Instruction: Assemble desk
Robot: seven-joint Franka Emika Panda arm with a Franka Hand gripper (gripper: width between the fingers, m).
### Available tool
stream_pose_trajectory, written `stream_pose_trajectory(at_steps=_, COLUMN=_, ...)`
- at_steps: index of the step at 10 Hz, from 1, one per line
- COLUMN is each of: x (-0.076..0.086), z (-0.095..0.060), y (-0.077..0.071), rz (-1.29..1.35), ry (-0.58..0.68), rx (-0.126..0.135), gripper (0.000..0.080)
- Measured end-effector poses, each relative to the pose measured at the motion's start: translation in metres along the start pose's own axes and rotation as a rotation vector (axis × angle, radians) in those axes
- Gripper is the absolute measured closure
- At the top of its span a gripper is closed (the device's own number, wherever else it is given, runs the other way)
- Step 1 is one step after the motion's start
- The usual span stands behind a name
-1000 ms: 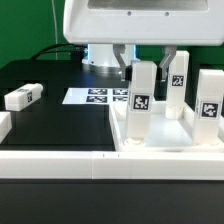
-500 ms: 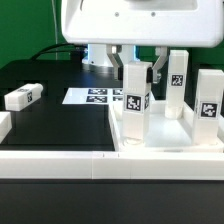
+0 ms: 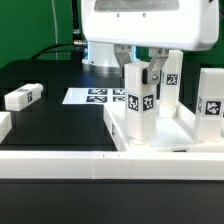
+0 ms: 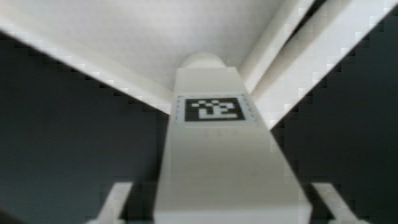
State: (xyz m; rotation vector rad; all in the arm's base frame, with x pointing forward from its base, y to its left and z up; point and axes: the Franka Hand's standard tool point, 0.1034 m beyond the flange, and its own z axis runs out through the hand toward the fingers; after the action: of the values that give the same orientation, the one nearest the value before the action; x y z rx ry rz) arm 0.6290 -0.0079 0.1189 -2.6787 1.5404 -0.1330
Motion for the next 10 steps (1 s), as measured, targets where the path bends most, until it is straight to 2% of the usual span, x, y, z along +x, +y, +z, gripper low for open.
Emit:
stream_pose_trajectory(at_steps=5, x=-0.0039, z=0.0001, y=-0.0022, rz=0.418, ry=-0.022, rx=-0.006, gripper=0.0509)
stream_pose_trajectory(at_steps=7, x=-0.0041, z=0.0007, y=-0.002, rz=0.505, ry=-0.027, rx=-0.007, gripper=0.0509)
stream_pose_trajectory(at_steps=8, x=-0.0045, z=0.0009, y=-0.0022, rz=0.507, ry=-0.027, rx=-0.006, gripper=0.0452)
stream_pose_trajectory(at_steps=9, x=-0.0046, z=0.001, y=-0.0022, rz=0.484, ry=-0.026, rx=-0.006, gripper=0.0315)
stream_pose_trajectory(at_steps=10, x=-0.0033, z=0.0005, y=-0.0021, rz=0.399, ry=-0.024, rx=-0.001, gripper=0.0315)
